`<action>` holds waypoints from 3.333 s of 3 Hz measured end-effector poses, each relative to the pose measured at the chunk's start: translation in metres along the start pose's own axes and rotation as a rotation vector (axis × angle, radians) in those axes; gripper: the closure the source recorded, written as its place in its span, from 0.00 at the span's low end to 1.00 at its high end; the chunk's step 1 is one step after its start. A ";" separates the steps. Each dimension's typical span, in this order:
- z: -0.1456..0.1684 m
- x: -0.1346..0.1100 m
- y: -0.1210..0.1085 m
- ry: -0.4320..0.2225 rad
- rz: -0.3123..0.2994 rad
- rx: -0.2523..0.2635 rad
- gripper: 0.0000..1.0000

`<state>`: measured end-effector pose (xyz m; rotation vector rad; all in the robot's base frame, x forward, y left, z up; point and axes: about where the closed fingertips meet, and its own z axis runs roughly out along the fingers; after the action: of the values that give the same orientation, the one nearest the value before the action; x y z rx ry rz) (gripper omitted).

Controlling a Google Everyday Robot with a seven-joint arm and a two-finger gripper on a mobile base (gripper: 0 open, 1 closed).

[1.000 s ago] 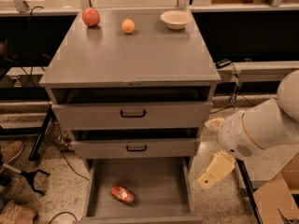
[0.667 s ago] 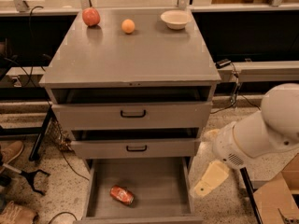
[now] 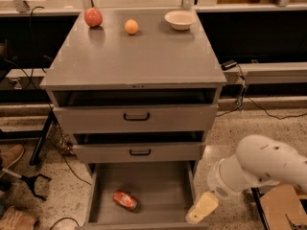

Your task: Pick coke can from bottom drawer and place on counter

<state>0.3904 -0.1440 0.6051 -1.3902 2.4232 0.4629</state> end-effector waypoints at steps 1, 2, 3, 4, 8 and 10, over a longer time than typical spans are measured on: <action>0.062 0.021 -0.005 0.004 0.046 -0.001 0.00; 0.130 0.023 -0.019 -0.063 0.090 0.021 0.00; 0.136 0.026 -0.019 -0.049 0.101 0.023 0.00; 0.176 0.033 -0.042 -0.073 0.104 0.024 0.00; 0.342 0.041 -0.089 -0.307 0.078 -0.160 0.00; 0.408 -0.013 -0.075 -0.418 -0.108 -0.211 0.00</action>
Offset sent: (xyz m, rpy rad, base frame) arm 0.0336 0.0467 -0.1860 0.0979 -0.0233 -0.1386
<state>0.5040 0.0024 0.2340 -1.3365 1.9988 0.9032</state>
